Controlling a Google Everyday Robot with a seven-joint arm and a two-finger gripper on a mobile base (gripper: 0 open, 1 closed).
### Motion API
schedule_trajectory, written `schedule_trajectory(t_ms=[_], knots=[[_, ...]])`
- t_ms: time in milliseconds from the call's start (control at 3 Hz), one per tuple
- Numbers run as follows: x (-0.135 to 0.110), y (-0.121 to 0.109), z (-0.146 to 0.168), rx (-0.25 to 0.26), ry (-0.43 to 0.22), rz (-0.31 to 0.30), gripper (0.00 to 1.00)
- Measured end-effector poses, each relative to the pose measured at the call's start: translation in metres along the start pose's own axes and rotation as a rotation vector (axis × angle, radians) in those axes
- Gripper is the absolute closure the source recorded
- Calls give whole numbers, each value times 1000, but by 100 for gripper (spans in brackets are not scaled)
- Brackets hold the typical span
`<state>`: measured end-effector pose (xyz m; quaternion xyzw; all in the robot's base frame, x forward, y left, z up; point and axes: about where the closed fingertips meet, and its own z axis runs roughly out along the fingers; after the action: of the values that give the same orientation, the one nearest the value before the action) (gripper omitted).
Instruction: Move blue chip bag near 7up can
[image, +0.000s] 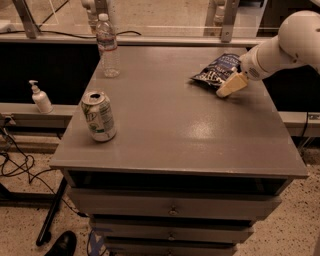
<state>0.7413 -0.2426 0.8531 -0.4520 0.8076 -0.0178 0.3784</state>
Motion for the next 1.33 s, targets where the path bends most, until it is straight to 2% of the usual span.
schedule_trajectory(t_ms=[1000, 1333], knots=[[5, -8, 3, 1, 2, 31, 88], [3, -6, 2, -7, -2, 29, 100]])
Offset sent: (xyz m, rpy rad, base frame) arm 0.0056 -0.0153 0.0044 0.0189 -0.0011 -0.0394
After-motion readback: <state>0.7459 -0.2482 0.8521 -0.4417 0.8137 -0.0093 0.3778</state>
